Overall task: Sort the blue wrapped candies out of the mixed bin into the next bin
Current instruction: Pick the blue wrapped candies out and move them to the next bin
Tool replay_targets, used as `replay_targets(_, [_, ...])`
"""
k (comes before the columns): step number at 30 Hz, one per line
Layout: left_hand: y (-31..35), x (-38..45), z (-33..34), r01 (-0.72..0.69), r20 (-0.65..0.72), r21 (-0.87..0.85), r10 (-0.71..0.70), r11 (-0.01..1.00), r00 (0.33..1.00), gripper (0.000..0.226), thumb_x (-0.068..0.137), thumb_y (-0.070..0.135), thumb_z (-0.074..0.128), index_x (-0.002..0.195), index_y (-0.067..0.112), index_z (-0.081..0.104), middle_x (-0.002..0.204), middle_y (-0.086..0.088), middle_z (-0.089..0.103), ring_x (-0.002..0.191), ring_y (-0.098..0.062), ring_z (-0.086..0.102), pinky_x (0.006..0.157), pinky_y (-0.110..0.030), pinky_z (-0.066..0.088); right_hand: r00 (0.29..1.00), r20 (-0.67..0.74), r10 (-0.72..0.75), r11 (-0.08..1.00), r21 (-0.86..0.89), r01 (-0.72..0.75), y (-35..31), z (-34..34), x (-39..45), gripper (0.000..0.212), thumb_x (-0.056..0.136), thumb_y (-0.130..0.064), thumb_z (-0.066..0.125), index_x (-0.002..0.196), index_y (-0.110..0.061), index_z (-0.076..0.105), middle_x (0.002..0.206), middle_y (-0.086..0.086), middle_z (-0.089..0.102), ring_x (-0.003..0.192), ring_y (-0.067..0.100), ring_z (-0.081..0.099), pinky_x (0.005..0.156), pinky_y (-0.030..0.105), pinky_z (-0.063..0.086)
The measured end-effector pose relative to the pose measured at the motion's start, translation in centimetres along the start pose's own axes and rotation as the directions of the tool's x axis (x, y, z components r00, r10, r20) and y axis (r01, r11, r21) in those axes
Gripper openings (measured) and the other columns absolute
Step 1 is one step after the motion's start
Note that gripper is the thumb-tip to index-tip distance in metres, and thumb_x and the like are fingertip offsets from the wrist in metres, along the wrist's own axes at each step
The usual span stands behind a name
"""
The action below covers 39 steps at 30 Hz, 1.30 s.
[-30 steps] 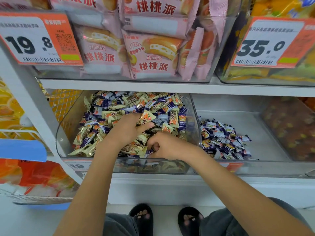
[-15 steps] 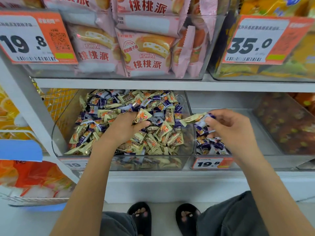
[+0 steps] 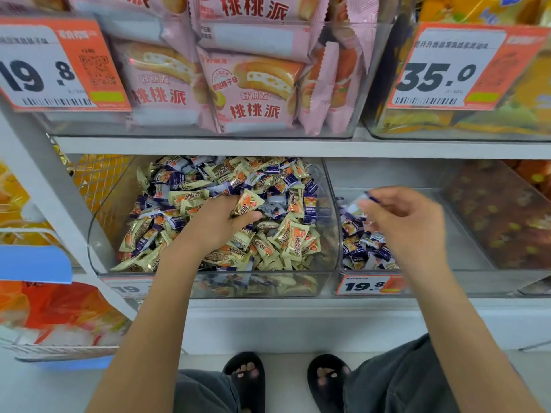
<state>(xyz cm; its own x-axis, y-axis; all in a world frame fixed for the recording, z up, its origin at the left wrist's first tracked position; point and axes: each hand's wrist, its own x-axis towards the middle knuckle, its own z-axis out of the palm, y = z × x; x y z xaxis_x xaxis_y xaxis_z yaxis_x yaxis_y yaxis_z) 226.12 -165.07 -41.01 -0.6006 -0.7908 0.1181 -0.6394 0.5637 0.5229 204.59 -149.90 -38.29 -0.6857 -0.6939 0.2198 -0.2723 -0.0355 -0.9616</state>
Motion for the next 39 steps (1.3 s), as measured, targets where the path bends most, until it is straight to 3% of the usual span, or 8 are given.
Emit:
replay_targets(5, [-0.2,-0.1,0.1,-0.002,0.008,-0.030,0.002,1.000,1.000,0.046,0.090,0.042,0.052,0.097,-0.004,0.054,0.084,-0.006,0.057,0.090,-0.034,0.057,0.056,-0.022,0.035,0.994,-0.036,-0.100,0.843,-0.533,0.065,2.6,-3.1,-0.2,0.010,0.086,-0.017,0.066,0.092,-0.022,0.072,0.096,-0.005,0.071,0.083,0.006,0.061,0.067,0.013,0.039])
replay_targets(8, [0.1,-0.2,-0.1,0.015,-0.021,-0.032,-0.016,0.999,1.000,0.040,0.090,0.039,0.054,0.081,0.001,0.045,0.063,-0.003,0.045,0.064,-0.019,0.052,0.048,-0.017,0.025,0.942,0.183,-0.282,0.822,-0.460,0.336,0.4,0.2,-1.9,0.014,0.085,-0.017,0.066,0.096,-0.023,0.073,0.093,-0.015,0.069,0.079,-0.005,0.058,0.072,0.006,0.039])
replay_targets(12, [-0.3,-0.2,-0.3,0.004,-0.069,0.001,-0.003,1.000,0.998,0.048,0.087,0.038,0.059,0.059,0.015,0.029,0.052,0.001,0.028,0.046,-0.010,0.024,0.045,-0.022,0.023,0.585,0.811,0.026,0.811,-0.359,0.462,-0.4,7.9,-3.7,0.016,0.091,-0.020,0.059,0.103,-0.019,0.070,0.098,-0.006,0.070,0.087,0.005,0.063,0.083,0.019,0.048])
replay_targets(16, [-0.9,-0.3,-0.8,-0.014,-0.094,-0.005,0.013,1.000,0.995,0.049,0.086,0.037,0.060,0.056,0.018,0.026,0.051,0.002,0.025,0.046,-0.011,0.021,0.045,-0.026,0.016,0.417,0.879,0.230,0.832,-0.400,0.384,0.7,11.4,-3.2,0.039,0.096,-0.044,0.044,0.113,-0.010,0.057,0.097,0.002,0.061,0.083,0.018,0.055,0.067,0.031,0.041])
replay_targets(20, [-0.9,-0.3,-0.7,-0.038,-0.107,0.007,0.038,0.999,0.994,0.046,0.087,0.035,0.061,0.057,0.019,0.029,0.049,0.003,0.029,0.045,-0.009,0.025,0.044,-0.022,0.019,0.302,0.880,0.366,0.816,-0.460,0.349,1.0,11.3,-2.4,0.064,0.089,-0.063,0.041,0.134,-0.017,0.038,0.129,-0.001,0.051,0.111,0.013,0.052,0.089,0.030,0.045])
replay_targets(25, [-0.8,-0.4,-0.3,-0.035,-0.063,0.052,0.038,0.998,0.997,0.041,0.087,0.041,0.058,0.065,0.015,0.035,0.054,0.000,0.033,0.048,-0.010,0.030,0.046,-0.020,0.026,0.229,0.872,0.433,0.754,-0.490,0.437,0.6,10.3,-1.9,0.053,0.089,-0.063,0.040,0.124,-0.024,0.041,0.115,-0.006,0.053,0.091,0.011,0.052,0.074,0.026,0.043])
replay_targets(34, [-0.5,-0.4,0.1,-0.055,-0.070,0.108,0.063,0.993,0.996,0.053,0.087,0.044,0.055,0.113,-0.002,0.056,0.077,-0.010,0.058,0.069,-0.023,0.050,0.061,-0.029,0.035,0.510,0.860,0.003,0.843,-0.276,0.461,1.6,7.7,-3.1,0.026,0.090,-0.047,0.050,0.085,-0.022,0.054,0.071,0.003,0.058,0.060,0.014,0.050,0.058,0.031,0.041])
replay_targets(39, [-0.7,-0.3,0.3,-0.042,-0.071,0.101,0.050,0.994,0.996,0.046,0.088,0.043,0.055,0.104,-0.001,0.055,0.062,0.003,0.042,0.058,-0.019,0.044,0.054,-0.030,0.031,0.856,0.420,-0.302,0.895,-0.184,0.407,-0.8,4.0,-3.1,0.012,0.091,-0.038,0.046,0.084,-0.029,0.051,0.064,-0.007,0.052,0.054,0.005,0.045,0.049,0.015,0.036])
